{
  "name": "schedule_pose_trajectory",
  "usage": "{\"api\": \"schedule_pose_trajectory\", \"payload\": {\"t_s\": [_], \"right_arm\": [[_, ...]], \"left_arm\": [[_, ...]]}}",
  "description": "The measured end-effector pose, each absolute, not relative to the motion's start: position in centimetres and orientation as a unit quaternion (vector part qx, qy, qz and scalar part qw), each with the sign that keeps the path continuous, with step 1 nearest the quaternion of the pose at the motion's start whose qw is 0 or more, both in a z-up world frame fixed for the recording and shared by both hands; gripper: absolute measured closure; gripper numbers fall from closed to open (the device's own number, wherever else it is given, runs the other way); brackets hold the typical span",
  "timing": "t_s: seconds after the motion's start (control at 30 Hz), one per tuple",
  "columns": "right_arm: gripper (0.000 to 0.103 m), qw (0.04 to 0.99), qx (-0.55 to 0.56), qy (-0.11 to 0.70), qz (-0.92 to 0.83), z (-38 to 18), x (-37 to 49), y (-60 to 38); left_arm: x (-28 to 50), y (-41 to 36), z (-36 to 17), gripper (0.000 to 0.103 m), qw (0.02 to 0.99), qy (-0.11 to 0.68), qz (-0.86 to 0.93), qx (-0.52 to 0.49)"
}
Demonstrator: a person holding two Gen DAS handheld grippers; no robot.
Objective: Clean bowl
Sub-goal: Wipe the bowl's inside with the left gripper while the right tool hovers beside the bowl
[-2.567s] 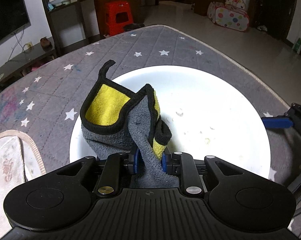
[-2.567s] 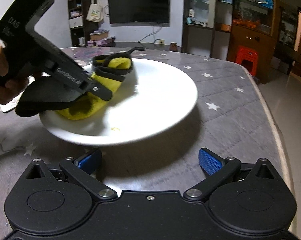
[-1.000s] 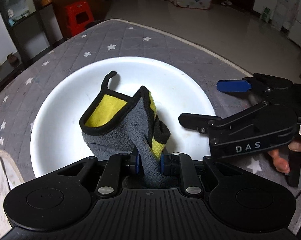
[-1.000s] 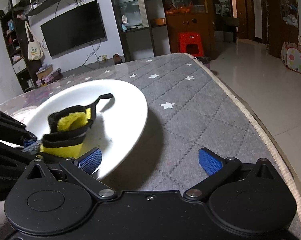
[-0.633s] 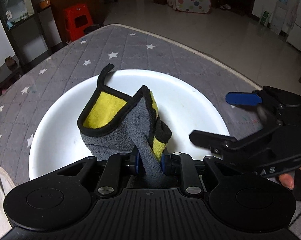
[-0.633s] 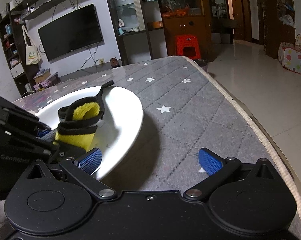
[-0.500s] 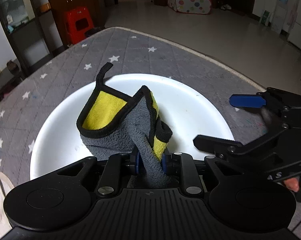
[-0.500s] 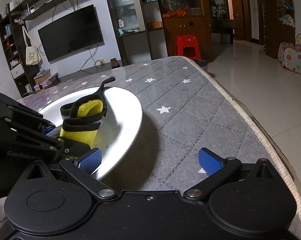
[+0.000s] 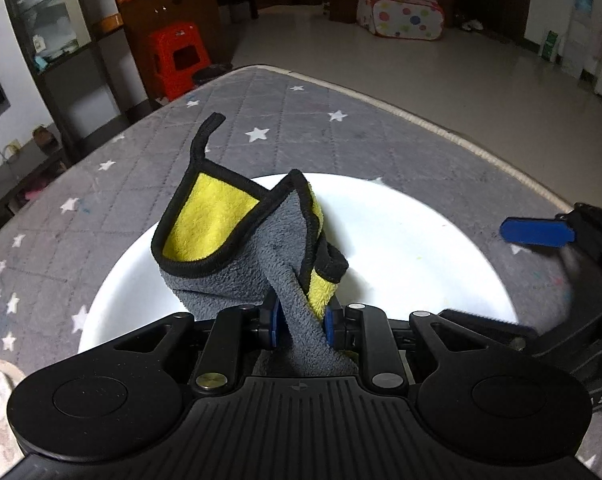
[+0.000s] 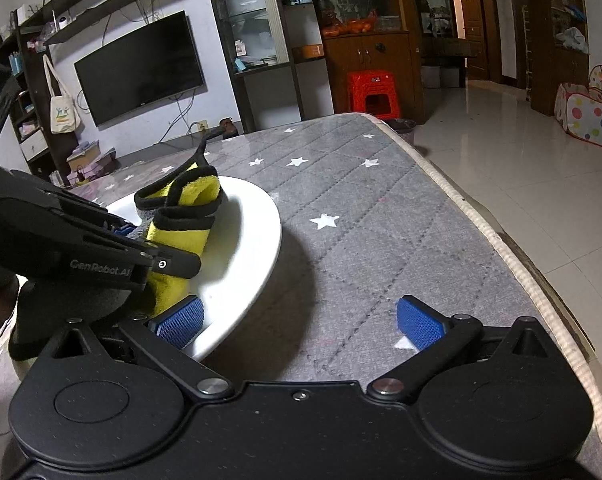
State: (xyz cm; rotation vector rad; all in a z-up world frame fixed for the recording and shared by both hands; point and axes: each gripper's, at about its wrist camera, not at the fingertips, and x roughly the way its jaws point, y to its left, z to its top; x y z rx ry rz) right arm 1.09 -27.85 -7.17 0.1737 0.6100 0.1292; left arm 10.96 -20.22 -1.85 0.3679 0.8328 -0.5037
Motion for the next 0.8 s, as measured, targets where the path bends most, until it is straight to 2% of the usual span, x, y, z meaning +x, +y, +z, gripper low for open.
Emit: {"api": "schedule_pose_trajectory", "payload": {"t_s": [0.8], "right_arm": [[0.000,0.948,0.089,0.298,0.063,-7.2,1.5,-28.2]], "left_arm": [[7.2,-15.2,-1.3,0.081,0.862,0.433,-0.208,0.160]]}}
